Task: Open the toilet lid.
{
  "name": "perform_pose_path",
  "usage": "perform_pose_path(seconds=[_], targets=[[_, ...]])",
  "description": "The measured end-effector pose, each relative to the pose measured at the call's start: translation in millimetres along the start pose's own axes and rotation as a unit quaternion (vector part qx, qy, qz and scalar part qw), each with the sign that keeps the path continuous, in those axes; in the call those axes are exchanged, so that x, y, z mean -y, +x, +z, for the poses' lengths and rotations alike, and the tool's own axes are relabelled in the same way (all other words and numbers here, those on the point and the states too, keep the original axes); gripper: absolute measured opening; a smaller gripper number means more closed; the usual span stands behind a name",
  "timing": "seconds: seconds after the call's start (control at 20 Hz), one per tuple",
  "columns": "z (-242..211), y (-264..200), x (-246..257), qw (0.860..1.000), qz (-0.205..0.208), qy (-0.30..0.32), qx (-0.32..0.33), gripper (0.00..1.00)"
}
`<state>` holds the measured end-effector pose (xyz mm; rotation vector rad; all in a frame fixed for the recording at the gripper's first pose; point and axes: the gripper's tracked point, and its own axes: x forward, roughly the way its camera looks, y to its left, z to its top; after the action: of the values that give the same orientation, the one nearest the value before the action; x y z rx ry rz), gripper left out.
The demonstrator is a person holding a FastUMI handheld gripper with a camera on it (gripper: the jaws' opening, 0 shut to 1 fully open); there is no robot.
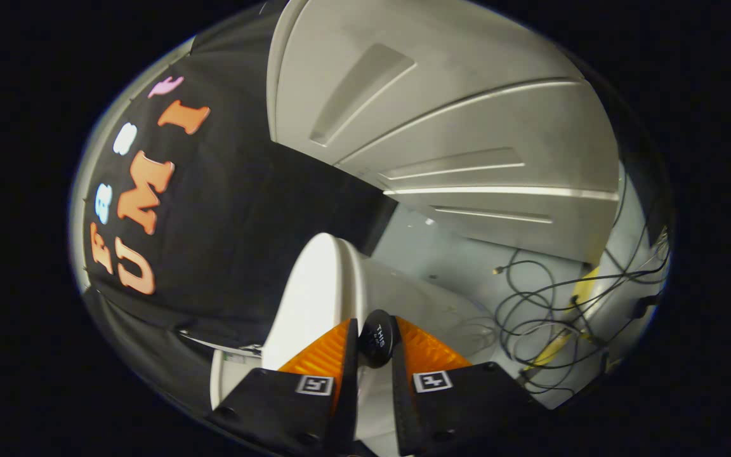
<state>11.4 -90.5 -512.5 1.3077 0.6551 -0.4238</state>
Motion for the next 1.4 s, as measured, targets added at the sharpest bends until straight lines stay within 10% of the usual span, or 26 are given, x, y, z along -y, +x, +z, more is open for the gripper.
perform_pose_path(seconds=[0.6,1.4], targets=[[6.8,-12.1,-27.9,0.995,0.053,0.069,0.056,0.1],[36.1,-50.8,-191.7,0.974,0.097,-0.158,0.13,0.09]])
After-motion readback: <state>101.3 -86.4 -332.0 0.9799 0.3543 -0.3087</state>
